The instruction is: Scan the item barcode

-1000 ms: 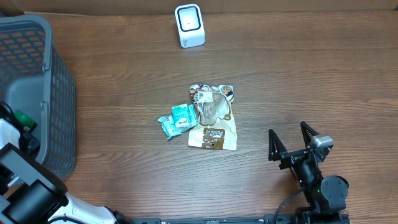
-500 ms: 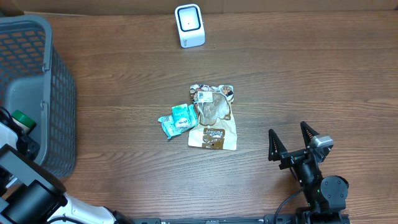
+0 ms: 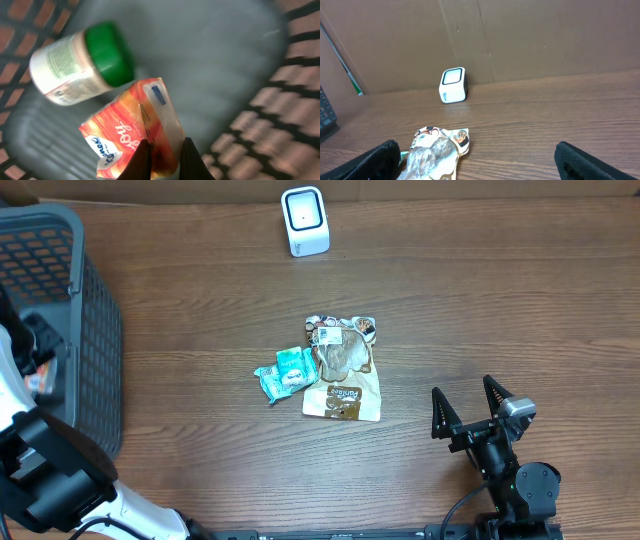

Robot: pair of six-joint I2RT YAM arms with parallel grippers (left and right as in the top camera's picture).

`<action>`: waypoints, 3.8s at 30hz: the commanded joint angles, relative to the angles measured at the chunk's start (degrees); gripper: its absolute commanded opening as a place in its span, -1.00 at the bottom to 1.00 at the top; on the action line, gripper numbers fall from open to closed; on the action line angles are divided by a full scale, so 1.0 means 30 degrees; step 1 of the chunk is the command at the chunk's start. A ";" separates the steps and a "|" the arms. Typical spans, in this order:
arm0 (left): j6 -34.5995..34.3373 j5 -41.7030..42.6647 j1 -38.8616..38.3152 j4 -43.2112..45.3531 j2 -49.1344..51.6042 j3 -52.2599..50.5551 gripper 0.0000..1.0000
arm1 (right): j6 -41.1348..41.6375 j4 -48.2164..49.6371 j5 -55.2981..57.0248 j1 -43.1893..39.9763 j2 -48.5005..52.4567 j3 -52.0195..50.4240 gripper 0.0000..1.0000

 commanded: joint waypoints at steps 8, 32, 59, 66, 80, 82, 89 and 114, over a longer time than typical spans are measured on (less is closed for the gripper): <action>-0.1093 0.3249 -0.3118 0.0146 -0.5683 0.3060 -0.92 | -0.0066 0.0109 0.0182 0.0073 -0.0204 -0.0189 1.00; -0.2441 -0.2106 -0.8939 0.0138 -1.0054 0.2441 -0.21 | -0.0066 0.0109 0.0182 0.0073 -0.0204 -0.0189 1.00; 0.3687 0.5275 0.1435 -0.2251 0.0481 0.2390 -0.07 | -0.0066 0.0109 0.0182 0.0073 -0.0204 -0.0189 1.00; 0.4962 0.5275 0.1435 -0.3075 0.2732 0.2353 -0.08 | -0.0066 0.0109 0.0182 0.0073 -0.0204 -0.0189 1.00; 0.6171 0.5275 0.1377 -0.0066 0.4124 -0.1982 -0.12 | -0.0066 0.0109 0.0182 0.0073 -0.0204 -0.0189 1.00; 0.6229 0.5275 0.1355 0.0801 0.4124 -0.2973 -0.12 | -0.0066 0.0109 0.0182 0.0073 -0.0204 -0.0189 0.99; 0.6222 0.5268 0.1290 0.2259 0.4124 -0.4626 -0.74 | -0.0066 0.0109 0.0182 0.0073 -0.0204 -0.0189 1.00; -0.0729 0.9464 -0.0882 -0.1246 -0.7410 0.5537 -0.92 | -0.0066 0.0109 0.0182 0.0073 -0.0204 -0.0189 1.00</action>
